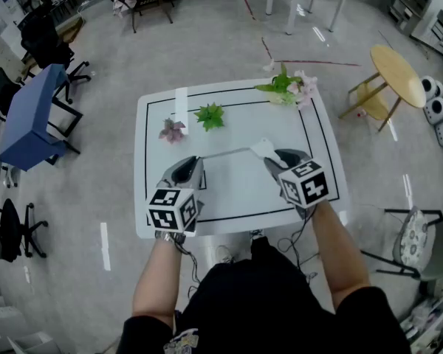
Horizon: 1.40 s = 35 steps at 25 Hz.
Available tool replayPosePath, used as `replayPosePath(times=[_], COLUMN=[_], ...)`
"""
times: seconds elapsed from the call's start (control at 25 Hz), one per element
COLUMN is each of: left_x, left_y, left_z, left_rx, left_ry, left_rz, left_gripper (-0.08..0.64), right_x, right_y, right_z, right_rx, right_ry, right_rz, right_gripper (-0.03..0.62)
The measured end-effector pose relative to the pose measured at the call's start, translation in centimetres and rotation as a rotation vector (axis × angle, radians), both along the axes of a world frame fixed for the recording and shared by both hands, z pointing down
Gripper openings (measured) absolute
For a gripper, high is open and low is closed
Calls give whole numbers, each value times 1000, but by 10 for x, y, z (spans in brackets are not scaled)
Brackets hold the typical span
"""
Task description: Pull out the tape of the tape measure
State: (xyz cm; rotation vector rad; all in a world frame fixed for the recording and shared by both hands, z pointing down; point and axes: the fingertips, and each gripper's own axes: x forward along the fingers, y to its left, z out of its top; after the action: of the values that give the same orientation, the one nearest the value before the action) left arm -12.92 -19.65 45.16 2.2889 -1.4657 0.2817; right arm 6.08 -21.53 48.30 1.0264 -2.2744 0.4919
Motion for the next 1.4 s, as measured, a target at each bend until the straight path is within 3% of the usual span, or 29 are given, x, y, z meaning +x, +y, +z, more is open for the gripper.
replayPosePath(times=[0.72,0.88,1.4], left_x=[-43,-56,-63], left_y=[-14,-18,-27], left_z=[11,16,40], left_rx=[-31,-38,-85], left_ry=[-4,-21,-30], left_rz=[-99,-142,-144], left_gripper=[34,34,34], right_x=[39,51,48], right_y=[-17,-24,-30], right_z=[5,7,29], right_rx=[-17,3,-39], right_ry=[19,58,55], right_rz=[86,107,114], right_gripper=[132,132,132])
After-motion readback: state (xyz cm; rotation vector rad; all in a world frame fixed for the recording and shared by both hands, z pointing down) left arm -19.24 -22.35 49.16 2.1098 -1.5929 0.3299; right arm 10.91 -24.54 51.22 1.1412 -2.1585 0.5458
